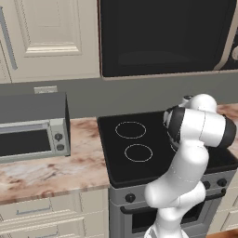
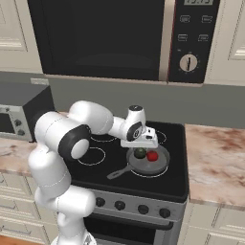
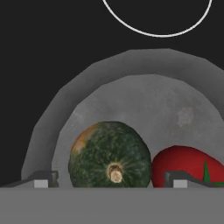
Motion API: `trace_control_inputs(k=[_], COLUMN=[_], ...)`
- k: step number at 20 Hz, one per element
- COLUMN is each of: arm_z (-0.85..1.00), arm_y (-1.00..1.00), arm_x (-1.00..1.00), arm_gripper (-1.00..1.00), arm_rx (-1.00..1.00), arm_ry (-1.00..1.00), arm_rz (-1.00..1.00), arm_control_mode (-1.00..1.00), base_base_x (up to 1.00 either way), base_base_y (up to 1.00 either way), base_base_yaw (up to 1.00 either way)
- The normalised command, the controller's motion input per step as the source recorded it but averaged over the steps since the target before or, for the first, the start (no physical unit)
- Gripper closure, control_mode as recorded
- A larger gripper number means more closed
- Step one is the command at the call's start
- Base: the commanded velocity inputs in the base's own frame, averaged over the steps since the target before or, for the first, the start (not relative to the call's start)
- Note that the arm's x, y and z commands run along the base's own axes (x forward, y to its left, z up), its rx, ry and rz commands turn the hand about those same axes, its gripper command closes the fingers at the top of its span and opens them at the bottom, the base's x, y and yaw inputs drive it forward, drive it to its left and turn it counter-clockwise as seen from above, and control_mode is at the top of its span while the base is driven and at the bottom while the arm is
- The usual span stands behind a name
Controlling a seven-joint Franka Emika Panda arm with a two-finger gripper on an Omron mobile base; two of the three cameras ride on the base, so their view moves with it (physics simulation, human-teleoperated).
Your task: Put the squash and tomato in the pan. Then turn on the front right burner and set the heat to medium.
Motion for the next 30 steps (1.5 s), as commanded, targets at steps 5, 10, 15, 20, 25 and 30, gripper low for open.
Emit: trace_control_inputs(k=[5,10,15,20,25,30], arm_z=[0.00,0.01,0.11,0.17,0.03,0.00], arm_y=[-0.08,0.00,0.00,0.03,0.51,0.62], arm_x=[-0.03,-0.26,-0.48,-0.46,-0.06,0.00], arm_gripper=[-1.00,-1.00,-1.00,-1.00,-1.00,-1.00], arm_rx=[0.00,0.00,0.00,0.00,0.02,0.07], arm_ry=[0.00,-0.05,-0.12,-0.14,-0.06,-0.07], arm_rz=[0.00,0.00,0.00,0.00,0.00,-0.06], arm_control_mode=[-1.00,-1.00,-1.00,-1.00,-1.00,-1.00], base_base_x=[0.00,0.00,0.00,0.00,0.00,0.00], base_base_y=[0.00,0.00,0.00,0.00,0.00,0.00], base_base_yaw=[0.00,0.00,0.00,0.00,0.00,0.00])
